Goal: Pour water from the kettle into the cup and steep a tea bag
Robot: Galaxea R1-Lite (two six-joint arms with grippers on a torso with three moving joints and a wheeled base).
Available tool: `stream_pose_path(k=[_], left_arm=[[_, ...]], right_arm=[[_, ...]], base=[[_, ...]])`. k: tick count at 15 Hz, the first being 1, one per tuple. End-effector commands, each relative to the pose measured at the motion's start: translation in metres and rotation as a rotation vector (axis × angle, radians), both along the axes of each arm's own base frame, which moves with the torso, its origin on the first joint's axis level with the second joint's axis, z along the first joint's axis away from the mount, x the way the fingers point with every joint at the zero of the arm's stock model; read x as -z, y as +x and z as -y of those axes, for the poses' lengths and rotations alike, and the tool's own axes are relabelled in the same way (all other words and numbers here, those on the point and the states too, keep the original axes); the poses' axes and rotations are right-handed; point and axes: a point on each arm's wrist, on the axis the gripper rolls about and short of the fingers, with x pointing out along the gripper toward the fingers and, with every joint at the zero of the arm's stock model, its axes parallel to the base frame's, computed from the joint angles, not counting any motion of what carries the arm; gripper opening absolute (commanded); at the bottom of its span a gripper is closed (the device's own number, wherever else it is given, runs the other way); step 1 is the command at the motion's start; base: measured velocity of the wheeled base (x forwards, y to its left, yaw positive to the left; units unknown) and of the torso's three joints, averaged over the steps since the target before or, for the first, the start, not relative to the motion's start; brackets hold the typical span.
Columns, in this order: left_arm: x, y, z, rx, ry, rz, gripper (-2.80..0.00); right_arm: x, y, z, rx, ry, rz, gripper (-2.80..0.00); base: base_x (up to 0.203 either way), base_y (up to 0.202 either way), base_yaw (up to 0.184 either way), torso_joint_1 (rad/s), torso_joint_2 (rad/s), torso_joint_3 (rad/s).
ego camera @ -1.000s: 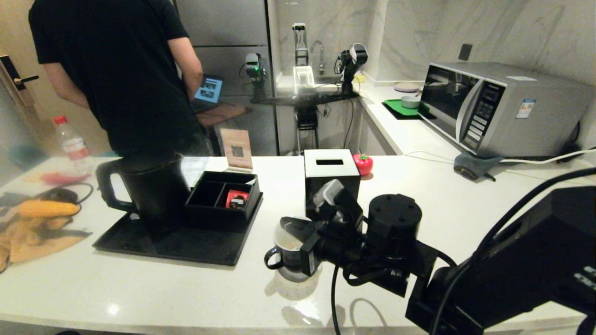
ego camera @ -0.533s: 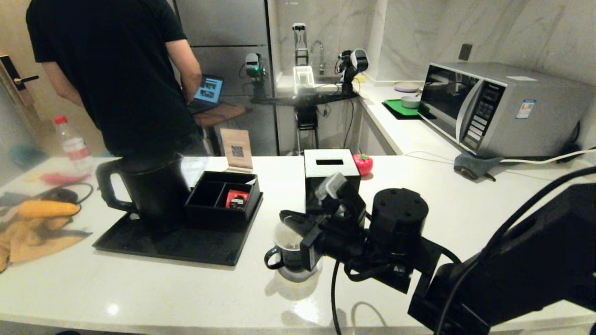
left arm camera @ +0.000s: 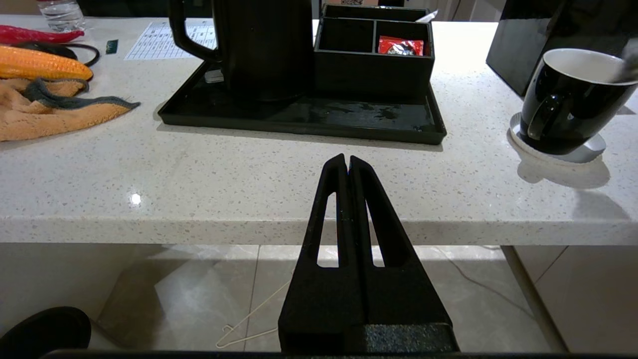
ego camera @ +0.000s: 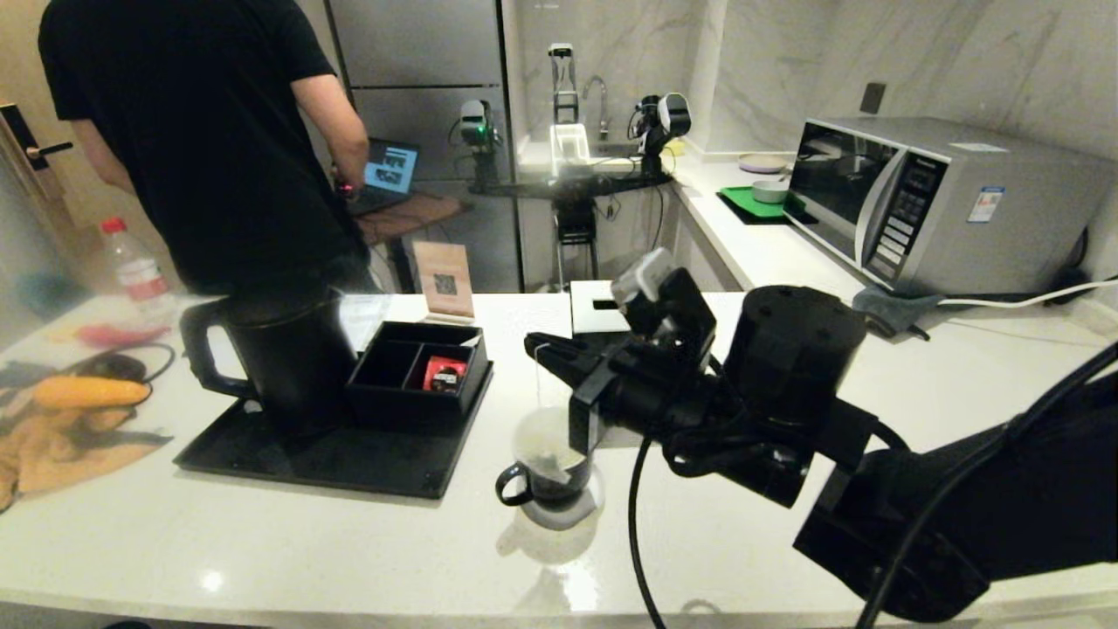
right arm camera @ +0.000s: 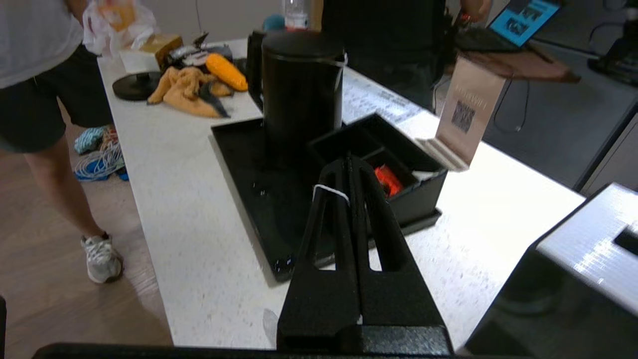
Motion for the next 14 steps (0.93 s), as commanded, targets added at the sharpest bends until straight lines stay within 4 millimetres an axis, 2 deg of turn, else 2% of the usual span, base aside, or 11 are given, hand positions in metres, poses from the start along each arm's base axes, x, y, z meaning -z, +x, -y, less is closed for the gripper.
stream_pose_path(k=[1,6,14], left_arm=[[0.0,0.0,0.0,0.0,-0.001,0.0,-2.8],[0.0,0.0,0.0,0.0,-0.001,0.0,-2.8],[0.0,0.0,0.0,0.0,-0.001,0.0,-2.8]], right_arm=[[-0.011,-0.001,0.001,-0.002,0.026,0.028,-2.8],[-0.004,0.001,-0.001,-0.002,0.015,0.018,-2.8],[0.031,0.014,-0.014,0.0,-0.028,-0.022,-2.8]], base=[[0.0,0.0,0.0,0.0,0.0,0.0],[0.0,0.0,0.0,0.0,0.0,0.0],[0.0,0.0,0.0,0.0,0.0,0.0]])
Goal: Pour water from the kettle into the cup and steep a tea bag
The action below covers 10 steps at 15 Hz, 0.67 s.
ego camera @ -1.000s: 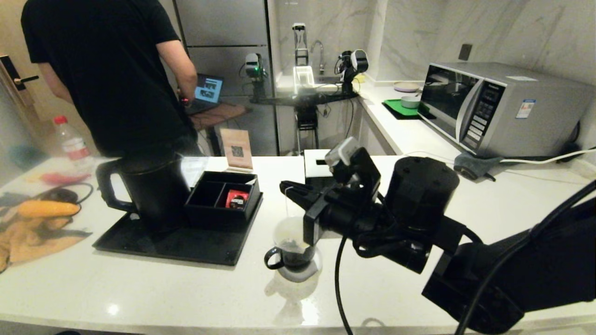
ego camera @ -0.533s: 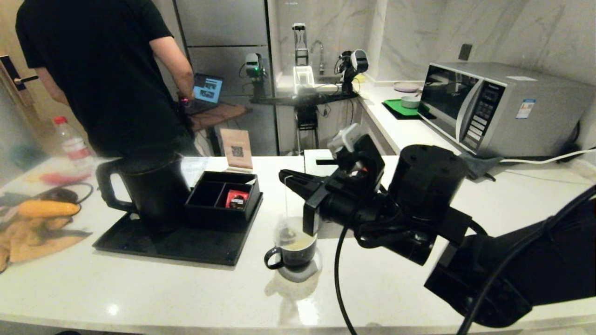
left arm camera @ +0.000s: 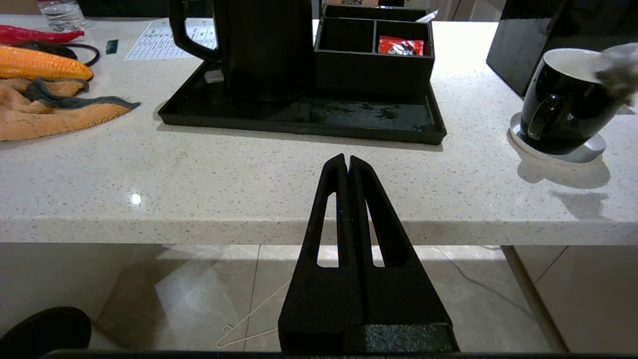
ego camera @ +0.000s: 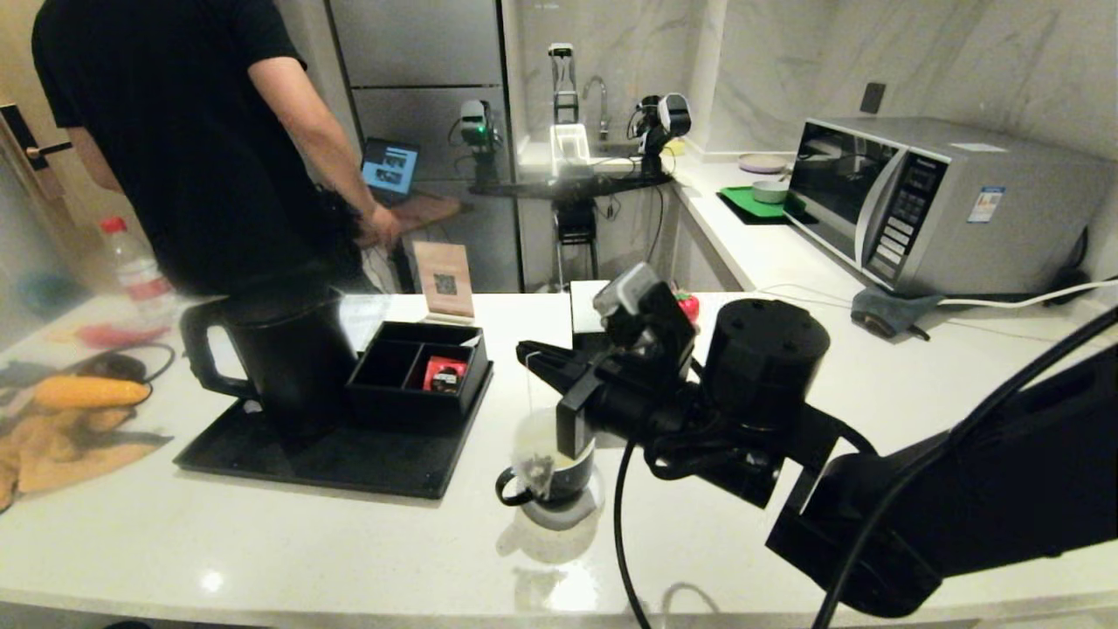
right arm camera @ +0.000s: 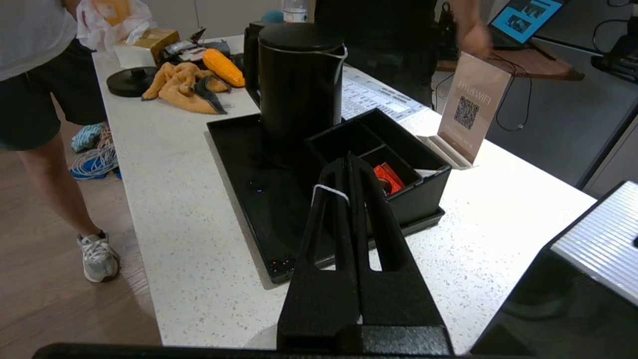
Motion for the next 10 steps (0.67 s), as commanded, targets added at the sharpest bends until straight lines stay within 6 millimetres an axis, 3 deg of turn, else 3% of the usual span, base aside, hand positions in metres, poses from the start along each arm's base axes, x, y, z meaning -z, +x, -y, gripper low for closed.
stream_pose_path(k=[1,6,10], left_arm=[[0.0,0.0,0.0,0.0,-0.001,0.0,-2.8],[0.0,0.0,0.0,0.0,-0.001,0.0,-2.8],[0.0,0.0,0.0,0.0,-0.001,0.0,-2.8]], right_arm=[[0.018,0.006,-0.006,0.0,-0.023,-0.022,-2.8],[0.023,0.009,-0.007,0.004,-0.025,-0.024,-2.8],[0.005,0.009,-0.007,0.005,0.007,0.007,-2.8]], base=[[0.0,0.0,0.0,0.0,0.0,0.0],[0.0,0.0,0.0,0.0,0.0,0.0],[0.0,0.0,0.0,0.0,0.0,0.0]])
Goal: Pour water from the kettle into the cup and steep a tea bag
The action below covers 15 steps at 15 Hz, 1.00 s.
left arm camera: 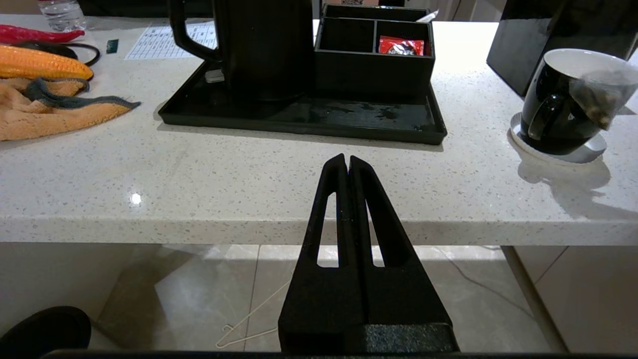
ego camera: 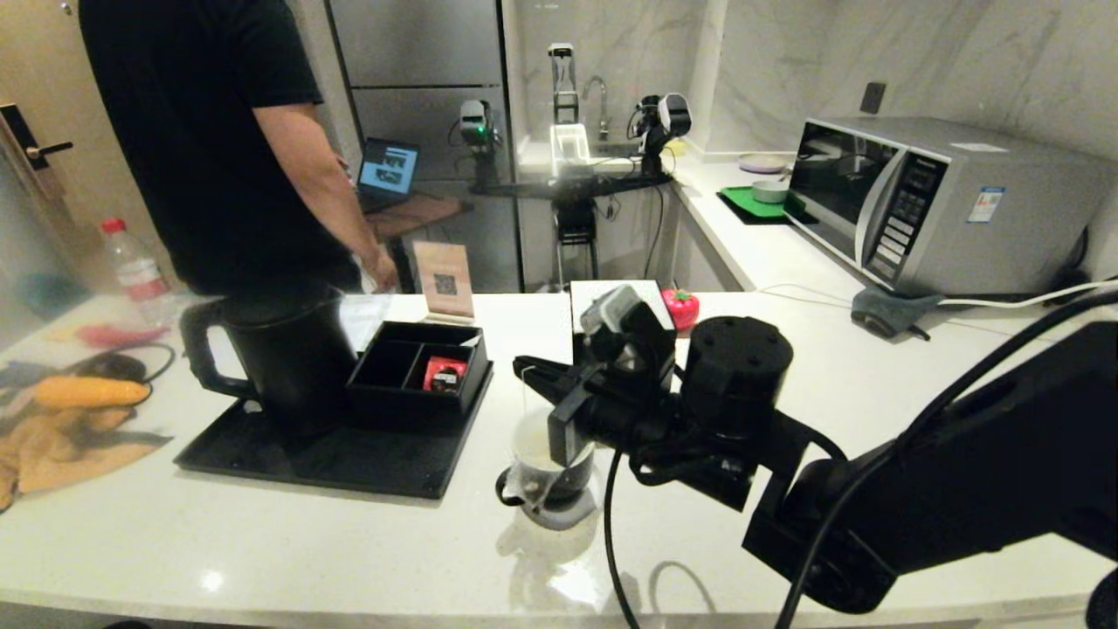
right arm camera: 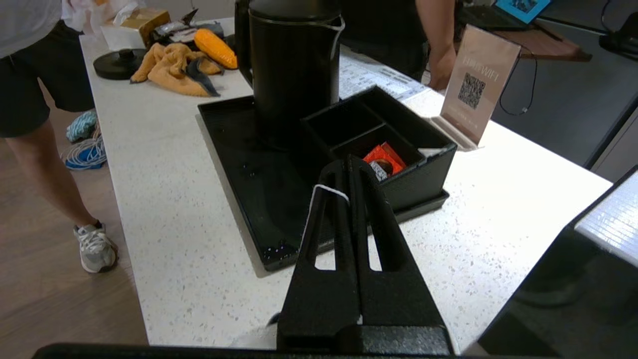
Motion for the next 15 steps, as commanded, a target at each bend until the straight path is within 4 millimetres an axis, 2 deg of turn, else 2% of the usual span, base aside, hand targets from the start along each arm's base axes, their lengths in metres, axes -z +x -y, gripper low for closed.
stream_pose_path(k=[1,7,11,15], left_arm=[[0.0,0.0,0.0,0.0,-0.001,0.0,-2.8],[0.0,0.0,0.0,0.0,-0.001,0.0,-2.8],[0.0,0.0,0.0,0.0,-0.001,0.0,-2.8],[0.0,0.0,0.0,0.0,-0.001,0.0,-2.8]], right_arm=[[-0.014,-0.001,0.0,-0.001,0.025,0.03,-2.8],[-0.038,0.004,-0.003,0.002,0.037,0.061,-2.8],[-0.039,0.008,-0.001,0.014,0.035,0.061,-2.8],[-0.035,0.018,0.008,0.047,0.026,0.055,-2.8]], base=[[0.0,0.0,0.0,0.0,0.0,0.0],[0.0,0.0,0.0,0.0,0.0,0.0],[0.0,0.0,0.0,0.0,0.0,0.0],[0.0,0.0,0.0,0.0,0.0,0.0]])
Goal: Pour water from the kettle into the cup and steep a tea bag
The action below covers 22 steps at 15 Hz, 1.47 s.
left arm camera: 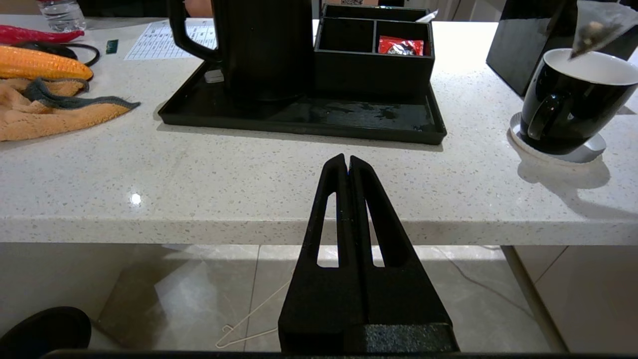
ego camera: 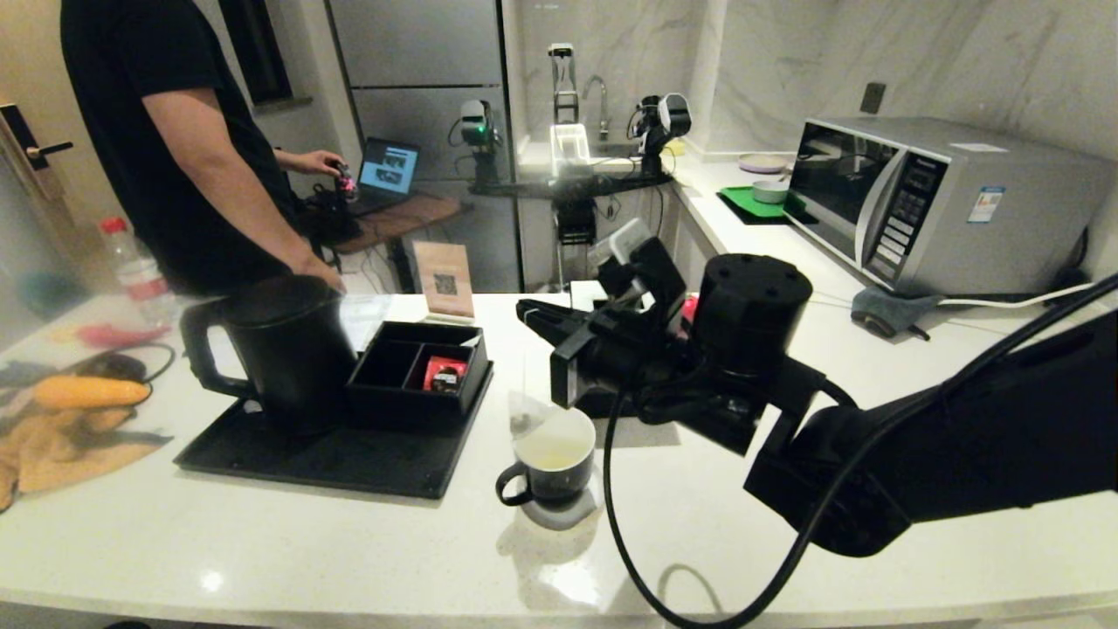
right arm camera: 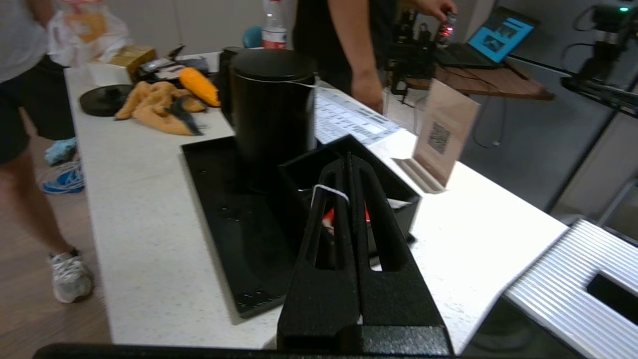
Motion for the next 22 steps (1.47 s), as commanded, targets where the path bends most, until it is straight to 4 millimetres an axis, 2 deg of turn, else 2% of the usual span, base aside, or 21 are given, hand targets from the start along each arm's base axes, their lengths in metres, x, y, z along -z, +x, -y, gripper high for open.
stream_pose_path(k=[1,5,9,14,19,22], left_arm=[[0.0,0.0,0.0,0.0,-0.001,0.0,-2.8],[0.0,0.0,0.0,0.0,-0.001,0.0,-2.8],[0.0,0.0,0.0,0.0,-0.001,0.0,-2.8],[0.0,0.0,0.0,0.0,-0.001,0.0,-2.8],[0.0,0.0,0.0,0.0,-0.001,0.0,-2.8],[0.0,0.0,0.0,0.0,-0.001,0.0,-2.8]], right_arm=[[0.005,0.005,0.003,0.014,-0.005,-0.005,-2.8],[0.018,0.011,0.003,0.022,-0.025,-0.025,-2.8],[0.038,0.004,0.009,0.018,-0.062,-0.061,-2.8],[0.077,-0.002,0.014,0.014,-0.09,-0.096,-2.8],[0.09,0.001,0.01,-0.033,-0.11,-0.114,-2.8],[0.091,0.001,0.01,-0.033,-0.112,-0.116,-2.8]], base=[[0.0,0.0,0.0,0.0,0.0,0.0],[0.0,0.0,0.0,0.0,0.0,0.0],[0.0,0.0,0.0,0.0,0.0,0.0],[0.0,0.0,0.0,0.0,0.0,0.0],[0.0,0.0,0.0,0.0,0.0,0.0],[0.0,0.0,0.0,0.0,0.0,0.0]])
